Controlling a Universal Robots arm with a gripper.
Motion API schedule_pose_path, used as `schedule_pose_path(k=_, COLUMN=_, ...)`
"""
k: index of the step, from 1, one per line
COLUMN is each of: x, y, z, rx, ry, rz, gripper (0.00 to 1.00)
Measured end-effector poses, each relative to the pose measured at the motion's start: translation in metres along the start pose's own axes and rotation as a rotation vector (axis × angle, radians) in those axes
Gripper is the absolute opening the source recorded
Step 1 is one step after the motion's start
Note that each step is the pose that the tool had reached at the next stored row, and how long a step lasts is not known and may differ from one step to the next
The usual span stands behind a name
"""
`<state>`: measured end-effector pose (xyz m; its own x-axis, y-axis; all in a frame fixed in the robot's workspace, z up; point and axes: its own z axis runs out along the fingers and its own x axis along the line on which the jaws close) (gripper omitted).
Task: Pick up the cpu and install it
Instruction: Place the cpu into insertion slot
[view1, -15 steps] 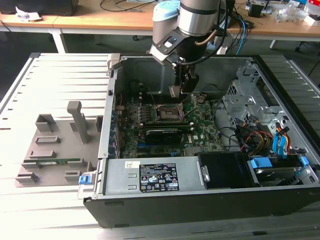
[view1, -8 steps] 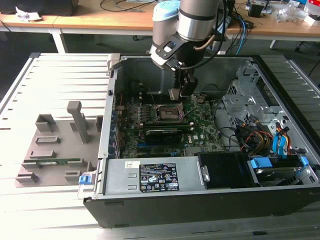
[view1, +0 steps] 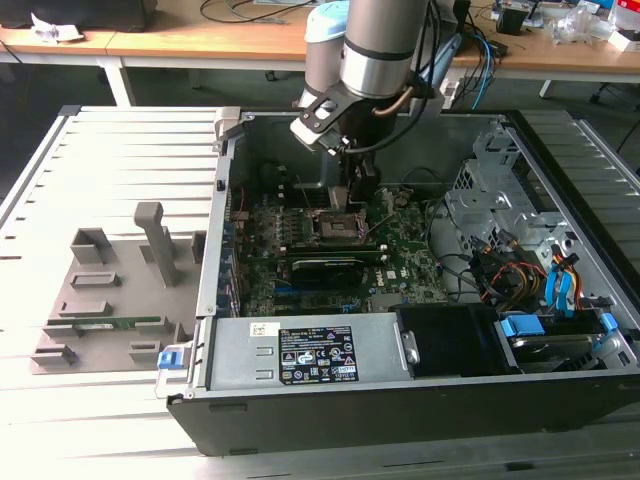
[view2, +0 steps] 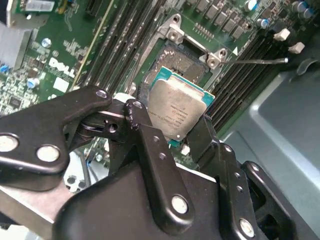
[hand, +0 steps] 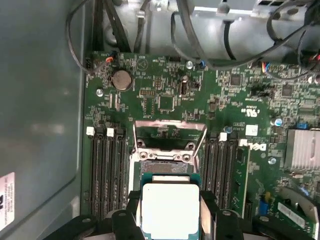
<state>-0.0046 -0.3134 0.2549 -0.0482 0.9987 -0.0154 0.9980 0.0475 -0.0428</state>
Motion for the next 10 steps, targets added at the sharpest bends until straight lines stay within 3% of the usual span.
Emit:
schedule_pose_path(k=3, x=0.0009, y=-0.0018, z=0.0104, rx=0.0001, ry=0.0003, rz=0.007, gripper=0.55)
schedule_pose_path(k=10, x=0.0012, y=-0.0027, z=0.0268, rx=0.0, ry=0.0004, rz=0.007, gripper=0.55)
